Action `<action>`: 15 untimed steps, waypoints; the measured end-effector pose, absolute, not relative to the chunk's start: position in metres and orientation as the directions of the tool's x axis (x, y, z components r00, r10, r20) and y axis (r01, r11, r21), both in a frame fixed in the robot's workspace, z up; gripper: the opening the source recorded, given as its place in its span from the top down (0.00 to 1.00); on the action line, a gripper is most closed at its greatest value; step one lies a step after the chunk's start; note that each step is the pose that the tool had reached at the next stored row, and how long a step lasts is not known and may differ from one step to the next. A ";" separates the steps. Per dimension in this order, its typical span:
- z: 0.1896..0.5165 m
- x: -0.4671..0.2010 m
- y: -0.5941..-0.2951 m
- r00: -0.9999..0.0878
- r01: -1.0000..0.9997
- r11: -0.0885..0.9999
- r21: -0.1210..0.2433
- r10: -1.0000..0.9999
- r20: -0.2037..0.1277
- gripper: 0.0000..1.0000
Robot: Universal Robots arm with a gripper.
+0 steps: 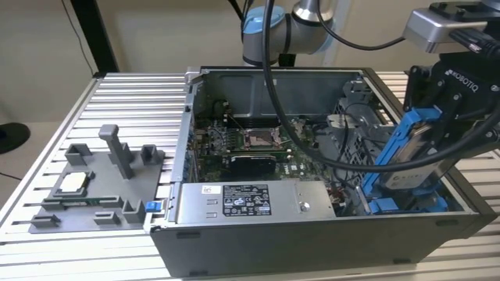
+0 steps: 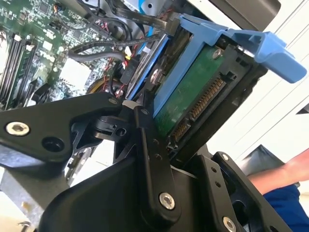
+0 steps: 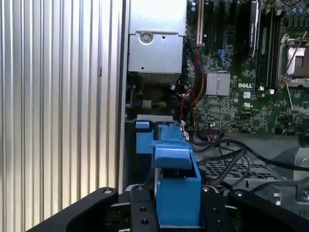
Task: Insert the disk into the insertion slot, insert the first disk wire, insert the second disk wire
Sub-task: 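Insert the disk into the insertion slot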
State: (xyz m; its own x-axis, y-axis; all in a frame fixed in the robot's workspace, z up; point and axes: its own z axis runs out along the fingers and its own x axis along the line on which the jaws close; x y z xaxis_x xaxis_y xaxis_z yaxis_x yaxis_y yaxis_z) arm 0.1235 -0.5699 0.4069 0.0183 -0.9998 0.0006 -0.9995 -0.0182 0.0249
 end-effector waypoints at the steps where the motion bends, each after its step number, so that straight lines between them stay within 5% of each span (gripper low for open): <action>1: 0.406 0.123 -0.570 0.020 -0.999 -0.020 0.025 -1.000 0.000 1.00; 15: 0.409 0.124 -0.572 0.022 -0.999 -0.022 0.043 -1.000 -0.002 1.00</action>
